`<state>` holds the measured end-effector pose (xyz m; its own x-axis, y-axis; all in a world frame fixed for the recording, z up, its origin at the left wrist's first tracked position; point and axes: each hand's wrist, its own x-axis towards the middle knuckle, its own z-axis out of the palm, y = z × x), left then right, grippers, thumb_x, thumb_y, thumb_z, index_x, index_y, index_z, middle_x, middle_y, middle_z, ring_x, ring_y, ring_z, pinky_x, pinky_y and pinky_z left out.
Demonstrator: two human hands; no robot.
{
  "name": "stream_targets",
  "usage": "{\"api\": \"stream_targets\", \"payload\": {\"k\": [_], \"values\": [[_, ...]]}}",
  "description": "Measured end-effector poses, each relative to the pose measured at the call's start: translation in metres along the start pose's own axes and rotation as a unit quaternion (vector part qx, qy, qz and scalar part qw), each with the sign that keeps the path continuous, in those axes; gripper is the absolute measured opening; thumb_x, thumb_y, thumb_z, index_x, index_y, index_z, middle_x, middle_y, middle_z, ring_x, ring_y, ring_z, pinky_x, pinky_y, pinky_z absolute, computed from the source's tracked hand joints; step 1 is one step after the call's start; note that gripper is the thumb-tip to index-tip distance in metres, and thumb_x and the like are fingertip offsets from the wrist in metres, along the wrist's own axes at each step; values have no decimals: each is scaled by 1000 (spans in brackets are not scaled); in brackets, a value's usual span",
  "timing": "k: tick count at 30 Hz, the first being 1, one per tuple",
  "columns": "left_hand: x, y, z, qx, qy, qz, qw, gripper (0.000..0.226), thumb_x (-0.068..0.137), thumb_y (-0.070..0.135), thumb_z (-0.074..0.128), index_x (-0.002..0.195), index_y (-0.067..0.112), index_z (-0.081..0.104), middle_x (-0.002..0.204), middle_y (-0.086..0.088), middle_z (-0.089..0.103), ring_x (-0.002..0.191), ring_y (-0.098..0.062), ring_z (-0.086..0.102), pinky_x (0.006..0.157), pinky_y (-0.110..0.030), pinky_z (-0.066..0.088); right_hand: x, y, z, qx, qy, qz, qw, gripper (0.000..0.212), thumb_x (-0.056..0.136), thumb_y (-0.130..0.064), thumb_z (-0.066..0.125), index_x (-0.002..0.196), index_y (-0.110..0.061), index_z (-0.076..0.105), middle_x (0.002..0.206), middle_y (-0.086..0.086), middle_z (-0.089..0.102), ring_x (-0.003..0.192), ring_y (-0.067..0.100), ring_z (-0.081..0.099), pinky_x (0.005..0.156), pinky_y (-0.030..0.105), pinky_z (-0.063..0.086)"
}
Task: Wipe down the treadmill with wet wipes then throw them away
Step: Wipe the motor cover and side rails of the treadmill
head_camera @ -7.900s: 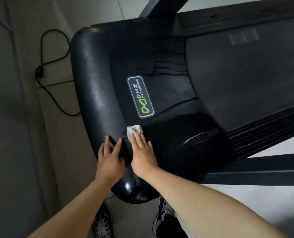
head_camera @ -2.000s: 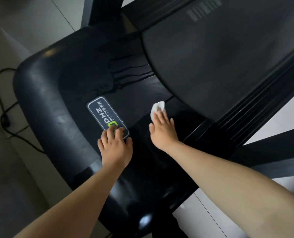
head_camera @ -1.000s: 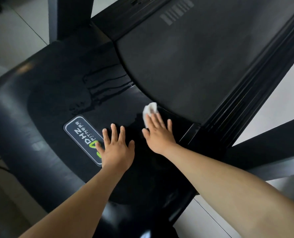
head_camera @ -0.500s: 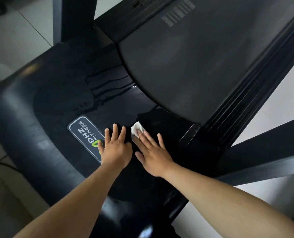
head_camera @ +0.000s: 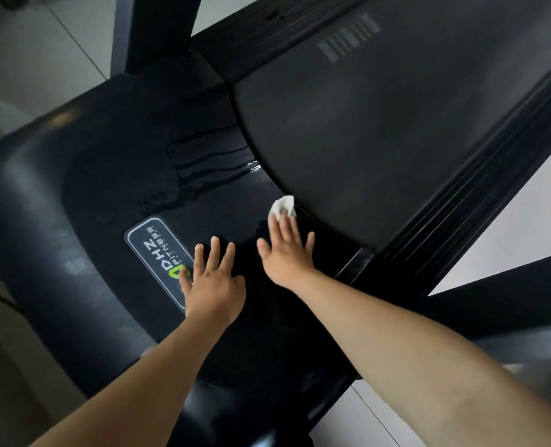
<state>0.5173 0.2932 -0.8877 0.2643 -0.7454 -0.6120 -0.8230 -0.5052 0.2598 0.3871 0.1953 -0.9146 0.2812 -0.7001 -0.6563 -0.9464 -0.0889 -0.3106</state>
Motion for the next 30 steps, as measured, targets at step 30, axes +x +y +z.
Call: {"api": "stream_targets", "payload": {"k": [30], "values": [[17, -40, -27, -1, 35, -40, 999, 57, 105, 48, 26, 160, 39, 11, 170, 4, -9, 155, -26, -16, 126, -49, 1, 10, -21, 6, -91, 70, -205, 972, 58, 107, -29, 38, 160, -18, 16, 167, -6, -20, 151, 15, 20, 126, 47, 7]]}}
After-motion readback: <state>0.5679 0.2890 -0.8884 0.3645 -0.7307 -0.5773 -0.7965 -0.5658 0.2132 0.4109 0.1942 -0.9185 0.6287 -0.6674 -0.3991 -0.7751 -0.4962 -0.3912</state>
